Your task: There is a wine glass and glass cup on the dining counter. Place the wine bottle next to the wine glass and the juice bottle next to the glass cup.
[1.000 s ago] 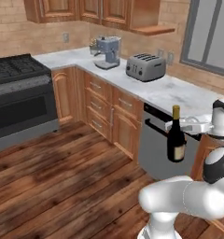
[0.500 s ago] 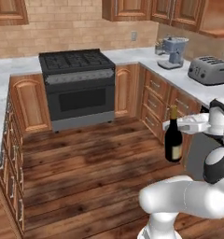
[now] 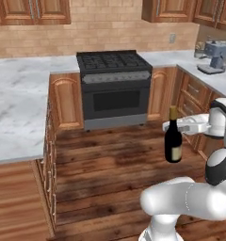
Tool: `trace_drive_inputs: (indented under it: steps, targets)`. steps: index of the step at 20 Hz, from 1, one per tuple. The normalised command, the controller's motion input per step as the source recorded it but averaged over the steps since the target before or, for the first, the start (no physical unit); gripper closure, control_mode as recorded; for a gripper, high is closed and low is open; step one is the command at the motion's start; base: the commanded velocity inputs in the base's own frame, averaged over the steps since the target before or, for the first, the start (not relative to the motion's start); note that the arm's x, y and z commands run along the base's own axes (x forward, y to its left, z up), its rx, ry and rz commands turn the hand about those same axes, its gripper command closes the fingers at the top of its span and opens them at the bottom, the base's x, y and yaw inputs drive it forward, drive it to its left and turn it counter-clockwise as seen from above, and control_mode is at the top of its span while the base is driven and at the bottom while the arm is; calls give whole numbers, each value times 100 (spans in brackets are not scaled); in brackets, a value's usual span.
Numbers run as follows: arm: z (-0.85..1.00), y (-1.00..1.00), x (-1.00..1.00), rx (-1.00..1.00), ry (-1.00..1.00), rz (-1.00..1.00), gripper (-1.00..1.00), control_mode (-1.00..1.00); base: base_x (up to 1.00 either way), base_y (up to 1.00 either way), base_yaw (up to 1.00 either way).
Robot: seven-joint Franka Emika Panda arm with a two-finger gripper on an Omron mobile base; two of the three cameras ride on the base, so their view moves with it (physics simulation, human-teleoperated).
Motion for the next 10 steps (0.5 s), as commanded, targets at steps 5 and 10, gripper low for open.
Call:
trace_drive_inputs:
  steps: [5,10]
  targets:
    - [0,0,0,0,0,0,100,100,36,81,11]
    - [0,0,0,0,0,0,100,100,27,93,3]
